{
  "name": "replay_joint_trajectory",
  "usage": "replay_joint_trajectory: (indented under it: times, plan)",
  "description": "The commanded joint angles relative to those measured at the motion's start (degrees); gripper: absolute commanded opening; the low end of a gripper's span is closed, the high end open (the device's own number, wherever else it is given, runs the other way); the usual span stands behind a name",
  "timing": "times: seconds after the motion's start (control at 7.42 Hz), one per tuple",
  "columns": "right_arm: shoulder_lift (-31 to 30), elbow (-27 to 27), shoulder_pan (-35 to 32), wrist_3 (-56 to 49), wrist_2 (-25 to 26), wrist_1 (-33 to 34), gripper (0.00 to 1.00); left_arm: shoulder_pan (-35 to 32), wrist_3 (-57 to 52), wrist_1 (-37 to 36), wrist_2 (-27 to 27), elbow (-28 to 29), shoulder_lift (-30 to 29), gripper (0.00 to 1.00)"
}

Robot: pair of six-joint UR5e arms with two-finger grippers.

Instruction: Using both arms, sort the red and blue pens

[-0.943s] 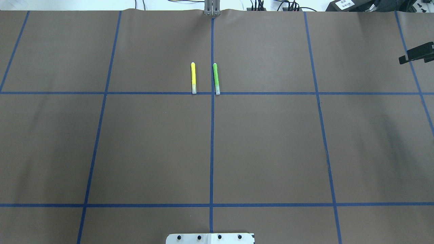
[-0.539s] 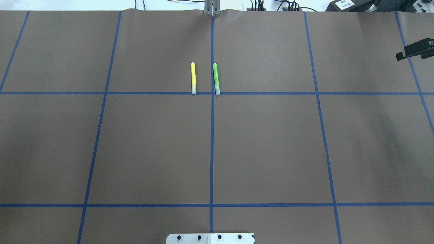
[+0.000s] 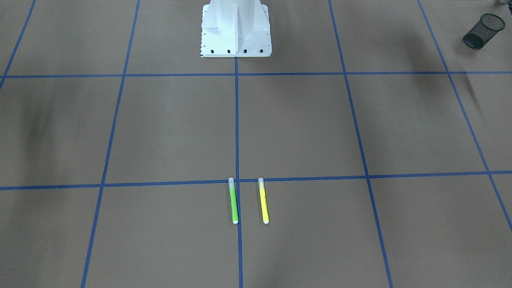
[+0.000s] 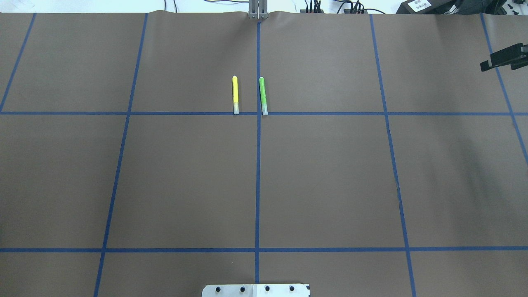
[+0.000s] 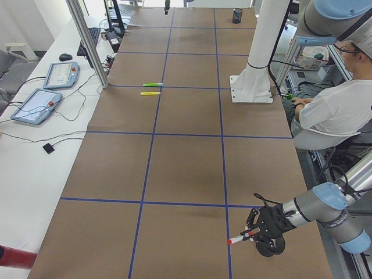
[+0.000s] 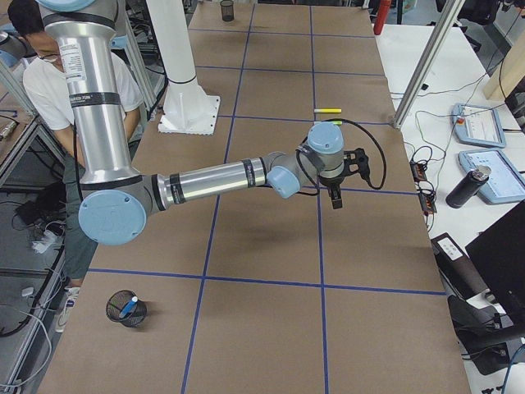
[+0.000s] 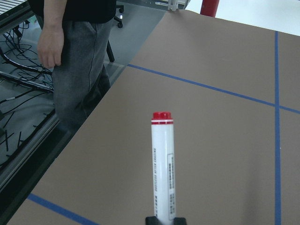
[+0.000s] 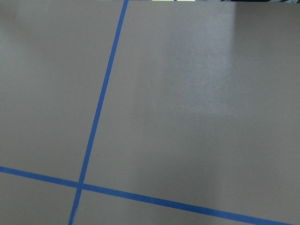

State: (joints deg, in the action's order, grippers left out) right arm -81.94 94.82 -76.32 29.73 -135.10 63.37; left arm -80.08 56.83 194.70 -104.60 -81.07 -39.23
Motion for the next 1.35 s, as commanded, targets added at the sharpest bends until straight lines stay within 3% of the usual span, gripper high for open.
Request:
replay_joint_trajectory:
  times: [0.0, 0.4, 0.94, 1.21]
  plan:
    - [0.02, -0.07, 0.56, 0.68, 0.1, 0.0, 1.0, -0.25, 2.58, 5.41, -0.25, 4.51, 0.3, 0.0]
    - [0.02, -0.42, 1.08, 0.77, 0.19, 0.0, 1.0, -0.16, 3.99, 5.43, -4.02, 4.86, -0.92, 0.0]
    - [0.02, -1.12, 1.87, 0.68, 1.5, -0.09, 1.0, -0.16, 10.27, 5.86, -1.93, 8.12, -3.74, 0.0]
    - [-0.07, -1.04, 1.96, 0.77, 1.59, -0.18, 1.0, -0.25, 9.88, 13.11, -2.1, 12.13, -3.31, 0.0]
